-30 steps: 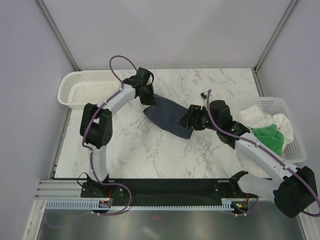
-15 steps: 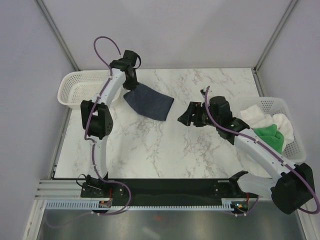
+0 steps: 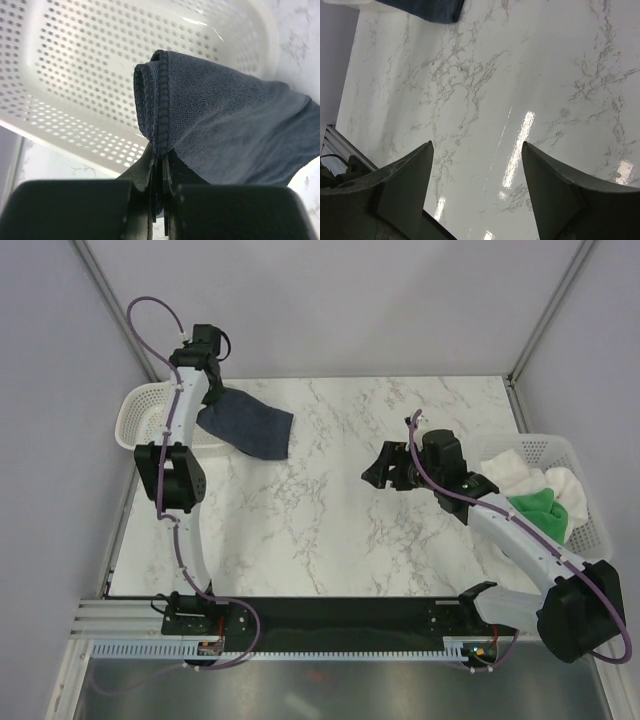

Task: Fold and stack the towels
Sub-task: Neatly place the folded towel into the bin

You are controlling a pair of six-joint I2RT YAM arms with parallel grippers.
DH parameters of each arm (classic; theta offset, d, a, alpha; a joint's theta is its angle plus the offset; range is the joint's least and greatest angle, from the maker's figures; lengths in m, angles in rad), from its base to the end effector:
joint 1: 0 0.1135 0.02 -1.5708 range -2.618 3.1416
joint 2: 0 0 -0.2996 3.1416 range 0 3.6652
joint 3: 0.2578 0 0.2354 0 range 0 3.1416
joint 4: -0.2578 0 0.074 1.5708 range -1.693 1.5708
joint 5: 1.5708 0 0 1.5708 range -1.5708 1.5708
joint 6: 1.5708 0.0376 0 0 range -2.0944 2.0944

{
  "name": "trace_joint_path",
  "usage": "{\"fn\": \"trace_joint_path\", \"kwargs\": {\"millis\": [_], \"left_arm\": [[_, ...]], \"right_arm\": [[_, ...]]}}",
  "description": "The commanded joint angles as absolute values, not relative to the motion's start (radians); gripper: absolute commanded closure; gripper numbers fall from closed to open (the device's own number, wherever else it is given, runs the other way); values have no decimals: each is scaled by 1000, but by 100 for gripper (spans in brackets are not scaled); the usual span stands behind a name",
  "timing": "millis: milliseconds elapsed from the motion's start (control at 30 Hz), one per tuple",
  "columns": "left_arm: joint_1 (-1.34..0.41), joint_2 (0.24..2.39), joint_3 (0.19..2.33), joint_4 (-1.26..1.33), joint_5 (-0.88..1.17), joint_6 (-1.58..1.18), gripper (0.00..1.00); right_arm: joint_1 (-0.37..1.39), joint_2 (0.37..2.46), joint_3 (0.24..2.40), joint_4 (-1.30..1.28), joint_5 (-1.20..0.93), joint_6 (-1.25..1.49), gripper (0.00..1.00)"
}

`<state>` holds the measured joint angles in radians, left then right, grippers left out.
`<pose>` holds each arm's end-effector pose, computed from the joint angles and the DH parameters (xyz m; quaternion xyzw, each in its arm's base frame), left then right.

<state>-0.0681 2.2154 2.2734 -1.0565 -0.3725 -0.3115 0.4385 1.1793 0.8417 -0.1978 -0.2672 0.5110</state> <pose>0.4826 -0.0192 0.3344 -0.1663 0.9294 0.1221 0.3059 0.2087 0.1088 0.3154 -0.0347 0.8630 0.3271 0.3833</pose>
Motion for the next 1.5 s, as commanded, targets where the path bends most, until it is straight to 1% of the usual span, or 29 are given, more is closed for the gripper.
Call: {"fn": "trace_joint_path", "kwargs": {"millis": [0,133,367,567,967,1033,1067,1100,1133,1200,1367,1467], "left_arm": [[-17,2227,2344,-1006,-455,-227,98],[46,2263,2352,-976,-503,-170,98],[135,2339,2352,-868,-485,-94,98],[190,2388,2385,-850,-518,-112,98],[215,2428,2384,-756,-552,-29,98],[215,2448,2384,-739,-543,-18,91],[215,2459,2384,-733,-543,-15,82],[213,2470,2384,-729,-542,-3,64],[213,2485,2382,-730,-545,-2,55],[209,2487,2375,-729,-564,-2,42],[193,2406,2375,-729,-591,-38,30],[148,2340,2367,-729,-534,-87,24]], "right_arm": [[422,1190,828,-149,-270,486,20],[408,1198,824,-135,-293,482,20],[390,1195,816,-126,-307,476,20],[390,1201,811,-126,-311,469,20],[390,1221,810,-123,-318,466,20],[390,1224,810,-123,-321,466,20],[390,1226,810,-120,-321,465,20],[390,1229,811,-120,-321,463,21],[390,1230,811,-121,-316,463,20],[390,1236,811,-123,-311,463,21],[387,1235,825,-127,-293,479,21],[387,1232,868,-143,-256,495,20]]}}
